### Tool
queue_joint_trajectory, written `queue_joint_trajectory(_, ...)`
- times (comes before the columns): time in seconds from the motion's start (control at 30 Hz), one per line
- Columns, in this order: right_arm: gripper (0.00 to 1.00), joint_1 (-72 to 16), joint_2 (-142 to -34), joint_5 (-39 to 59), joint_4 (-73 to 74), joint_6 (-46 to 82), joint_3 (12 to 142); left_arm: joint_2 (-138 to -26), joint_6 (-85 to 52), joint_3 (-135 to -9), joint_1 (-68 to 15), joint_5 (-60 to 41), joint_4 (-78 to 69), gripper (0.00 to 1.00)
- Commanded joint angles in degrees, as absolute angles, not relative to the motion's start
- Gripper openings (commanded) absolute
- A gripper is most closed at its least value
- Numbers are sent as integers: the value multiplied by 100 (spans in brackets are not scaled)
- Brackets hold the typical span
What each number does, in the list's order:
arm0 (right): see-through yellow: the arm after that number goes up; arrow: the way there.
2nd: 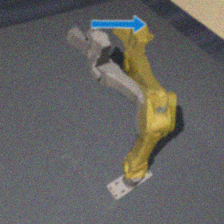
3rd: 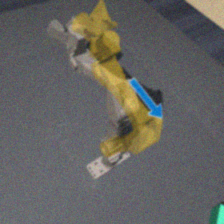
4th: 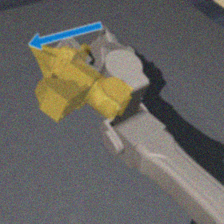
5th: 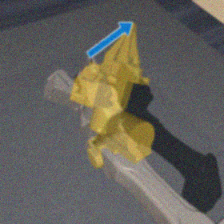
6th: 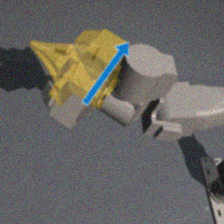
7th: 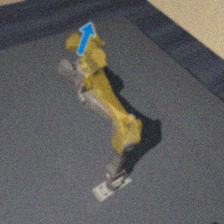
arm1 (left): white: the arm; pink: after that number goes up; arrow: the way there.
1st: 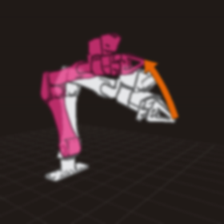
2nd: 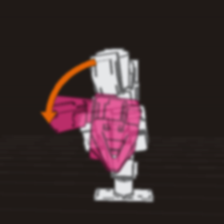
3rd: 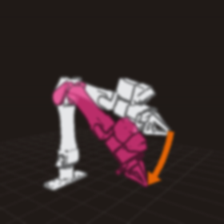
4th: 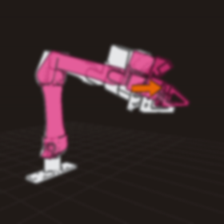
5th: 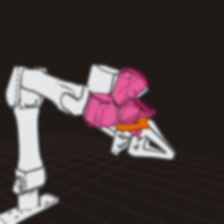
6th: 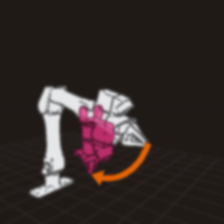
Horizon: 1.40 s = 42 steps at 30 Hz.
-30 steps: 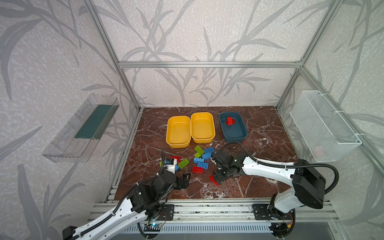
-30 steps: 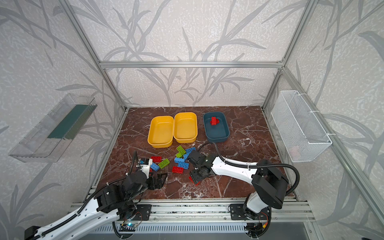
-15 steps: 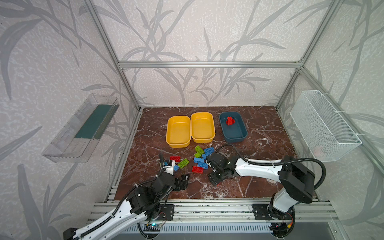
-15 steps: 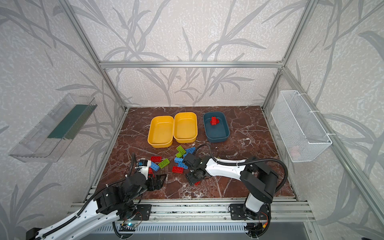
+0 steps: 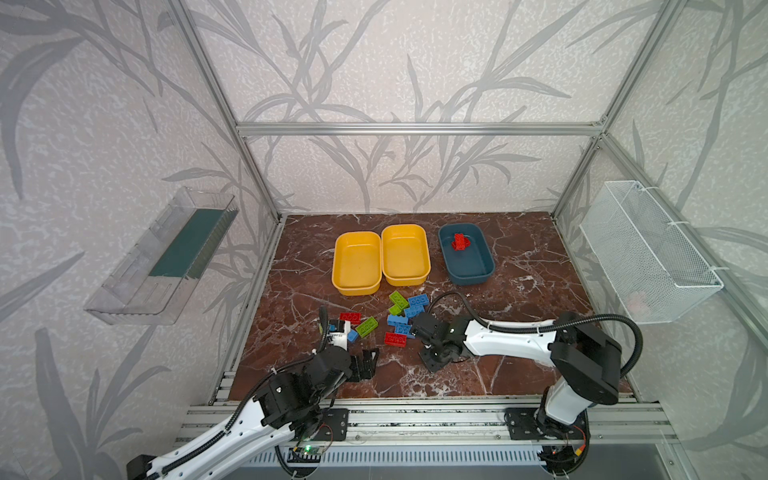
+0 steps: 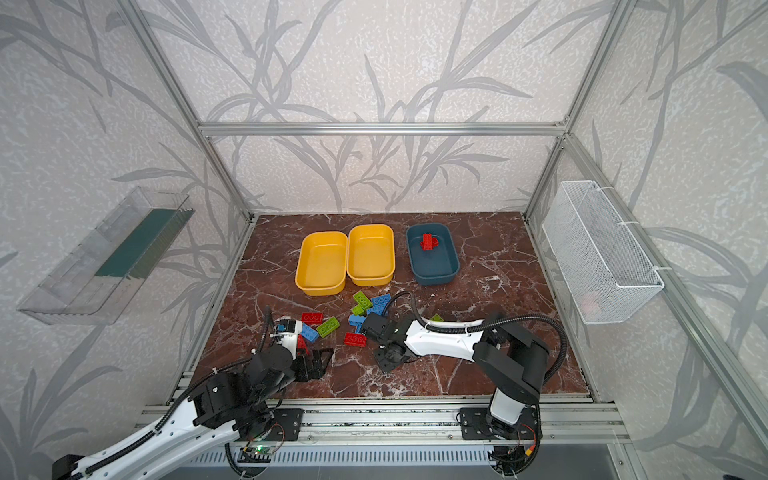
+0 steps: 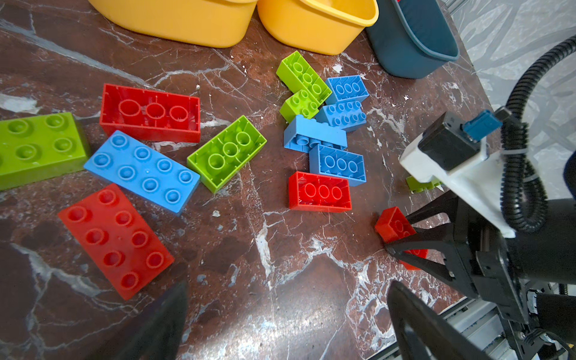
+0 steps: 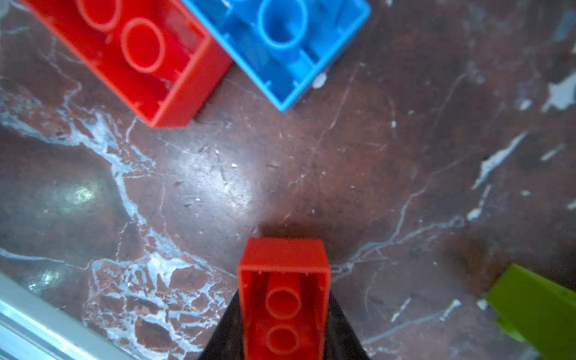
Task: Sort the legos into containers by color
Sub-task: 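Lower the right gripper onto a red brick nearest the robot and grasp it, then carry the red brick to the teal tub and open the right gripper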
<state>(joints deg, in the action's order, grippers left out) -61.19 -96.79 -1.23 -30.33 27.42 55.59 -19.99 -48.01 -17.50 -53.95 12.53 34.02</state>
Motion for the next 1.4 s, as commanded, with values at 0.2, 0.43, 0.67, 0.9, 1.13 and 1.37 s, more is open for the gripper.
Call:
queue_joint_trajectory(0.2,24,-5781,-9151,-1562,-4181,2610,6567,-2788,-4606,-1996,-5413,1397,2711,99)
queue_joint_trajectory(0.43,24,-4151,-9226,-1430,-4184,2323,7467,-4048,-4339,-2605,-5405,1512,2325,99)
queue_joint_trajectory(0.67,25,-2804,-10079,-1060,-3571,1929,8255,-5543,-4227,-3598,-5403,1492,2327,99)
queue_joint_trajectory(0.9,25,-2137,-11402,-819,-3544,1725,9333,-6361,-4228,-4247,-5405,1595,2486,99)
queue_joint_trajectory(1.13,27,-1741,-12287,-452,-3766,1726,10030,-6416,-4323,-4211,-5379,1814,2462,99)
queue_joint_trajectory(1.37,41,-1565,-12865,-233,-4067,1771,10555,-6638,-4333,-4211,-5257,1696,2442,99)
